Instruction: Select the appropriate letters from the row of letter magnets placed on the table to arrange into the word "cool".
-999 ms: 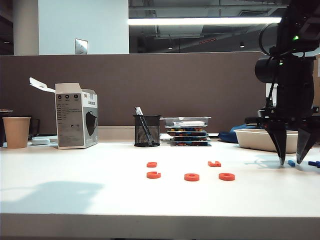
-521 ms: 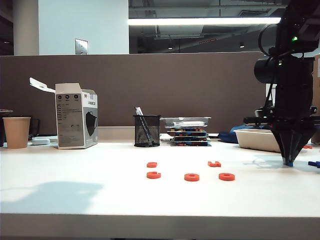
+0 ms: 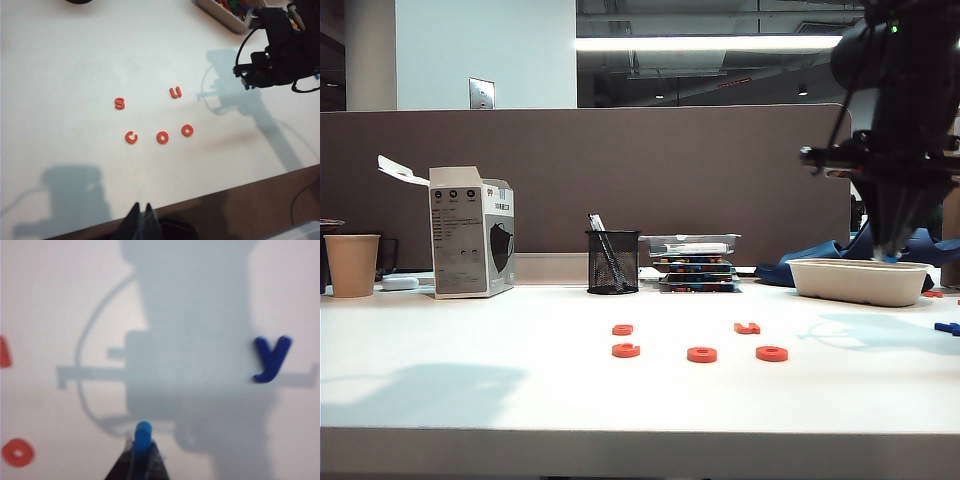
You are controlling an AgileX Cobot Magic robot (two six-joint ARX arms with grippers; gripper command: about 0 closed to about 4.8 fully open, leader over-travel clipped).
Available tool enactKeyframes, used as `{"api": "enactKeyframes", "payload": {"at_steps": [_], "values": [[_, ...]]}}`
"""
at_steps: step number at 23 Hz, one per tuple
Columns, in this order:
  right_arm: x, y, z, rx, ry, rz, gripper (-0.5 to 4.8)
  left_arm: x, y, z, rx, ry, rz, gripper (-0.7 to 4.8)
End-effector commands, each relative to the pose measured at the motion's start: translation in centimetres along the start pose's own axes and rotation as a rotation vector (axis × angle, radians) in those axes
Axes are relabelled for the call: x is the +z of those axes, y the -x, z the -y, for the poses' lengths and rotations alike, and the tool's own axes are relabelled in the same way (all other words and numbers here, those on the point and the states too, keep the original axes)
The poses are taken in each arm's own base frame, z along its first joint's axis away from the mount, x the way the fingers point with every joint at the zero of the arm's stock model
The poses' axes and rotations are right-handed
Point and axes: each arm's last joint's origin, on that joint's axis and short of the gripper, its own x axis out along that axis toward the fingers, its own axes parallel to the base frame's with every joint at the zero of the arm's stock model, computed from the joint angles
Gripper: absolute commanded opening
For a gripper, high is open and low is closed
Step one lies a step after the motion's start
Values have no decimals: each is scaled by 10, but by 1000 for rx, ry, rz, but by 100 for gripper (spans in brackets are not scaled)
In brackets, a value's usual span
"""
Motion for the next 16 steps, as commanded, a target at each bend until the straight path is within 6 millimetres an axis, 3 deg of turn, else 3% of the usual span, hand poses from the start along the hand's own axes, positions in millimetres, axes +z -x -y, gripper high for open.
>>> {"api": "enactKeyframes", "payload": {"at_steps": [1, 7, 16], "values": [[-15, -3, -17, 26, 12, -29, -2, 1, 2, 0, -5, 5, 13, -3], [-49, -46, -43, 49, 44, -67, -2, 1, 2, 0, -6, 4, 10, -3], [-56, -62, -40, 30, 35, -63, -2, 1, 2, -1, -5, 3, 9, -3]]}}
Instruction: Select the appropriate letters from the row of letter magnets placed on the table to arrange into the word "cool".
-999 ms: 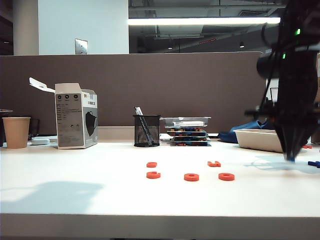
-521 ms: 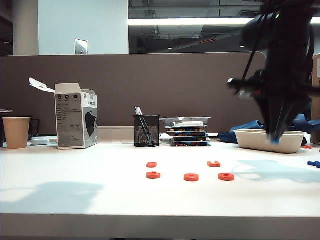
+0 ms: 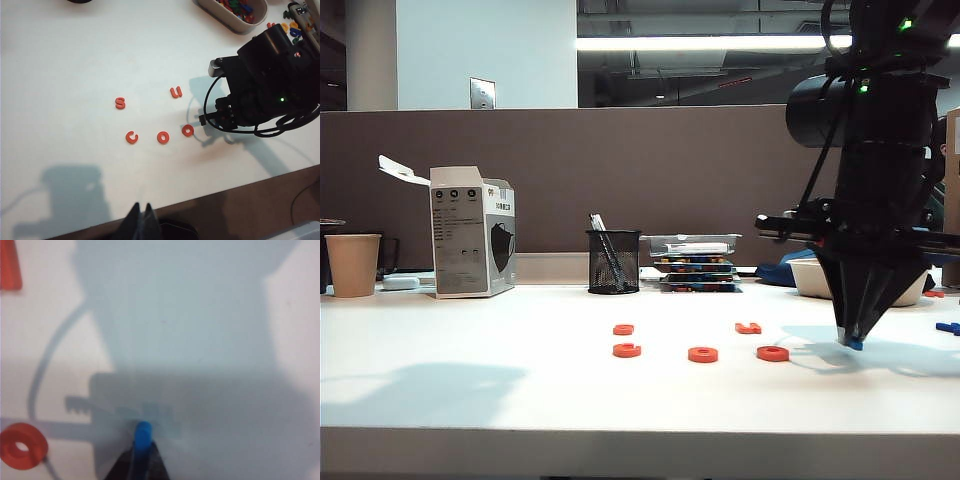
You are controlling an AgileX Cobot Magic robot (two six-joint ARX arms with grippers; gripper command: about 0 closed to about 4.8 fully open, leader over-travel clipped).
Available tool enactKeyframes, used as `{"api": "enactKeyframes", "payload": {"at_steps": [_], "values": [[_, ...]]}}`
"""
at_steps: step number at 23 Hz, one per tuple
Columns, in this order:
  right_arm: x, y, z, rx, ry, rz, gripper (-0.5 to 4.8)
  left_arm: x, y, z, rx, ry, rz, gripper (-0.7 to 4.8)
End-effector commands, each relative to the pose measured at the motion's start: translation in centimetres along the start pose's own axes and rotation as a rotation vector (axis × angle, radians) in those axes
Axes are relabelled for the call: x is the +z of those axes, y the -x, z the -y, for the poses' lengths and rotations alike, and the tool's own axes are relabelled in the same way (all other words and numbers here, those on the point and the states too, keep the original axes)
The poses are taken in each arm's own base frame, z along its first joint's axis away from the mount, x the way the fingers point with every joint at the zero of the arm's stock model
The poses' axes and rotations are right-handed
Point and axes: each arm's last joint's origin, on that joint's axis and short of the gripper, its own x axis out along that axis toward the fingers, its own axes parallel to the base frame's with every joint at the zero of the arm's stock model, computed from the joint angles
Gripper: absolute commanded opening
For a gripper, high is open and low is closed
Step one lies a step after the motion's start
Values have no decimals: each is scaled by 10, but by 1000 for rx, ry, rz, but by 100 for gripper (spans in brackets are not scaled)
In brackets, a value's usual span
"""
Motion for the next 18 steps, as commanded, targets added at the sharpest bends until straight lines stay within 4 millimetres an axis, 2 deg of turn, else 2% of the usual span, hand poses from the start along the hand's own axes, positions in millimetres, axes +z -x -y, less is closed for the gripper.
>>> {"api": "enactKeyframes", "payload": {"at_steps": [1, 5, 6, 7, 13, 14, 18], "values": [[-6, -9, 2, -10, -6, -24, -2, 1, 2, -1, -5, 3, 8, -3], [-11, -13, 4, -17, -7, -45, 14, 1, 2, -1, -5, 4, 9, -3], [-11, -12, 3, -10, -8, -45, 80, 1, 2, -1, -6, 3, 8, -3], [-10, -12, 3, 9, -8, -48, 125, 1, 2, -1, -5, 3, 8, -3], [-9, -11, 1, 49, -7, -50, 143, 1, 2, -1, -5, 3, 8, -3], [-7, -9, 1, 49, -6, -47, 163, 1, 2, -1, -5, 3, 8, -3], [4, 7, -4, 57, 8, -3, 163, 1, 2, -1, -5, 3, 8, -3]]}}
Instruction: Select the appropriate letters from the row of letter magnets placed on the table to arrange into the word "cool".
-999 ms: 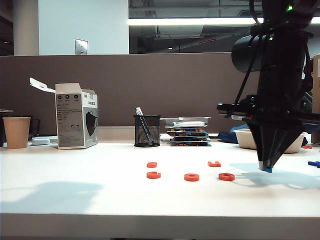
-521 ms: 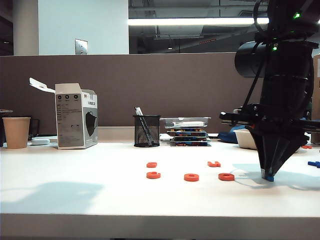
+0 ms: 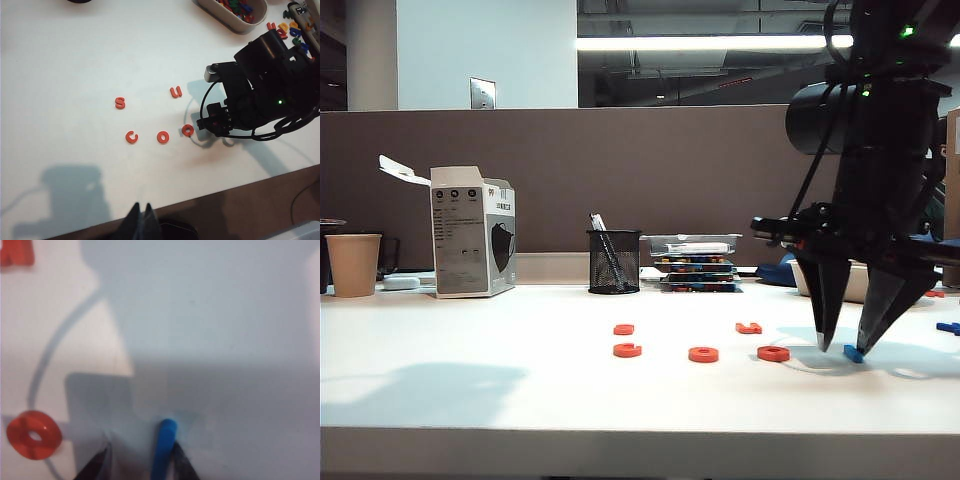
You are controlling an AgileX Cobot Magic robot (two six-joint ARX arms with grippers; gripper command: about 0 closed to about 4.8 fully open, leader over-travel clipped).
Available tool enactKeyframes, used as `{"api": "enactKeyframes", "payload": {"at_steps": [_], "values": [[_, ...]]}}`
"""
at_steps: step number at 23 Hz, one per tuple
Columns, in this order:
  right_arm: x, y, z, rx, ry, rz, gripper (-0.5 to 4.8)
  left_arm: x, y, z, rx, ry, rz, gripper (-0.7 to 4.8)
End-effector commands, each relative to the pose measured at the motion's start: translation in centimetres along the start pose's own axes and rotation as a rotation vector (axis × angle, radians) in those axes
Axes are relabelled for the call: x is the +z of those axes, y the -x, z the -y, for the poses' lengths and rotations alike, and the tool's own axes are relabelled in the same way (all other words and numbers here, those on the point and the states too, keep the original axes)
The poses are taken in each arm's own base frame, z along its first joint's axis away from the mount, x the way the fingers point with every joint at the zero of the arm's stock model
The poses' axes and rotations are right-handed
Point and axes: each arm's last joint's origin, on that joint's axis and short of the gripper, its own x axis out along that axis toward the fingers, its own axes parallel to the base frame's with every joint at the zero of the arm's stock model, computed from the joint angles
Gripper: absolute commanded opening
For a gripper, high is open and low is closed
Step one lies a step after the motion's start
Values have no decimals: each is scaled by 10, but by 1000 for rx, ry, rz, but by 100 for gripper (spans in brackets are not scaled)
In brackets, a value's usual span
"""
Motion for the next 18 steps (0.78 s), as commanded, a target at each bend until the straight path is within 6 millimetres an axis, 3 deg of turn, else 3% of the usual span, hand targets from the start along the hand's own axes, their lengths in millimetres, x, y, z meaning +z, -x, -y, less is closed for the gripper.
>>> {"api": "enactKeyframes", "payload": {"at_steps": [1, 9, 12, 13, 15, 16, 18], "values": [[10, 16, -5, 4, 20, 41, 164, 1, 2, -1, -5, 3, 9, -3], [28, 53, -12, -88, 92, 107, 171, 1, 2, -1, -4, 3, 10, -3], [43, 87, -13, -100, 125, 189, 168, 1, 2, -1, -4, 4, 11, -3], [48, 100, -12, -109, 148, 226, 146, 1, 2, -1, -5, 4, 11, -3], [57, 126, -7, -151, 179, 303, 26, 1, 2, -1, -5, 4, 10, -3], [63, 154, 0, -209, 182, 386, -2, 1, 2, -1, -3, 4, 12, -3], [67, 190, 16, -235, 181, 492, -1, 2, 2, 0, -7, 7, 16, -3]]}}
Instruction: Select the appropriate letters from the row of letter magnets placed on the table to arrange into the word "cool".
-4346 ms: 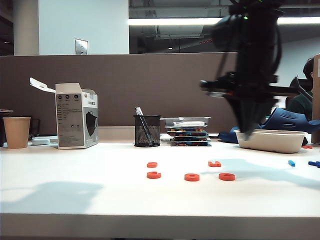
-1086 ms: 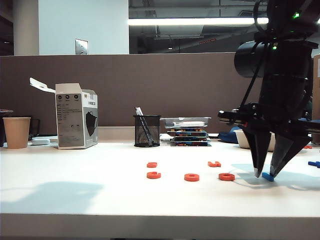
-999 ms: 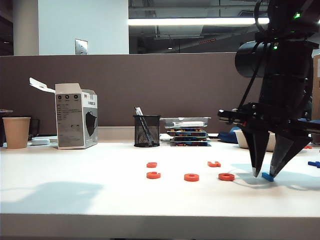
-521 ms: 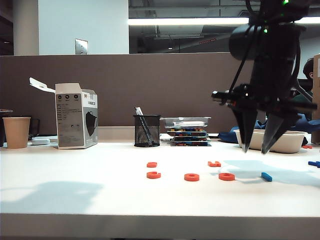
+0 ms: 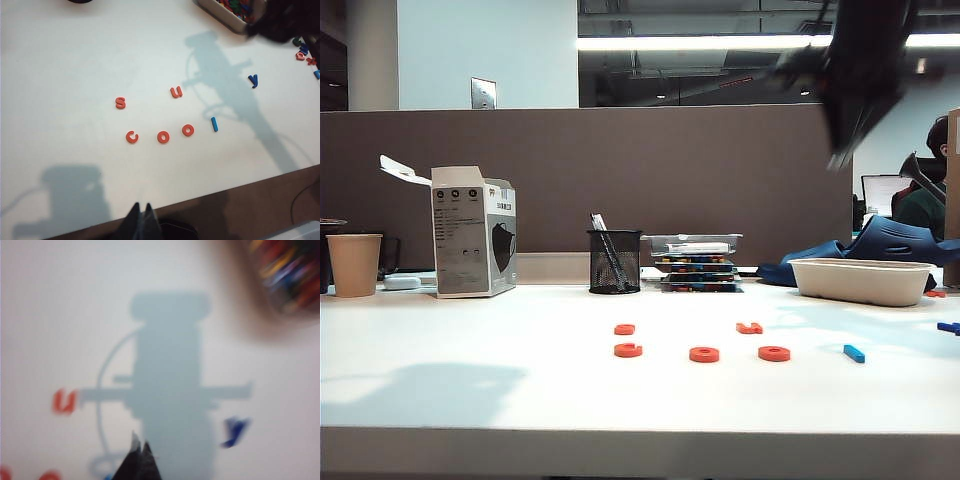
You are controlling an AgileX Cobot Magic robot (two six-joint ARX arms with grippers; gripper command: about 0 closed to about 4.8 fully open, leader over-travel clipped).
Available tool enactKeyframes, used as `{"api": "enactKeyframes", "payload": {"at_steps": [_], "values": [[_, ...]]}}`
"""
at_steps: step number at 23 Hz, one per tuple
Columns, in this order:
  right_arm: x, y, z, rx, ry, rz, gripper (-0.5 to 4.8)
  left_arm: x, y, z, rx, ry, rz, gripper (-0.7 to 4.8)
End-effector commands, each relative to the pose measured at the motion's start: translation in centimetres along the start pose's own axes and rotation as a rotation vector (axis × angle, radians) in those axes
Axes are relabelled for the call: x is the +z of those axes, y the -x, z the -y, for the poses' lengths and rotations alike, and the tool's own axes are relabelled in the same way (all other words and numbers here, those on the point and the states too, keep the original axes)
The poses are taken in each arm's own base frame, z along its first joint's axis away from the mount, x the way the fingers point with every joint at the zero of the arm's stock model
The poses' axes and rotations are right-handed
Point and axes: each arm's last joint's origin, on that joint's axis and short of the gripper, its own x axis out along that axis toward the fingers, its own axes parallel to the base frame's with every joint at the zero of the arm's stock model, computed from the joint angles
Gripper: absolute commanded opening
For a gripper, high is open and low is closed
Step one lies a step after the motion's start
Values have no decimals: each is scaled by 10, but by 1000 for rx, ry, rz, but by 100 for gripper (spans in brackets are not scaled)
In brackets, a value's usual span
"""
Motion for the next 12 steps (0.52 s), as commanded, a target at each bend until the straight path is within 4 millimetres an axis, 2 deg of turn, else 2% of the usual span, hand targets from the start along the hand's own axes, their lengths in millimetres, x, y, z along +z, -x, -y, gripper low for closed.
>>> {"api": "enactKeyframes", "payload": {"at_steps": [1, 3, 7, 10, 12], "values": [[17, 50, 37, -76, 14, 158, -1, 2, 1, 0, -7, 6, 15, -3], [18, 77, 63, -99, -29, 233, -1, 2, 1, 0, -7, 6, 15, -3], [-4, 125, 119, -37, -210, 349, -1, 2, 1, 0, -8, 7, 16, -3], [-19, 146, 141, 2, -296, 403, -1, 2, 1, 1, -14, 7, 20, -3], [-30, 162, 147, -9, -327, 431, -1, 7, 2, 4, -25, -67, 83, -4]]}}
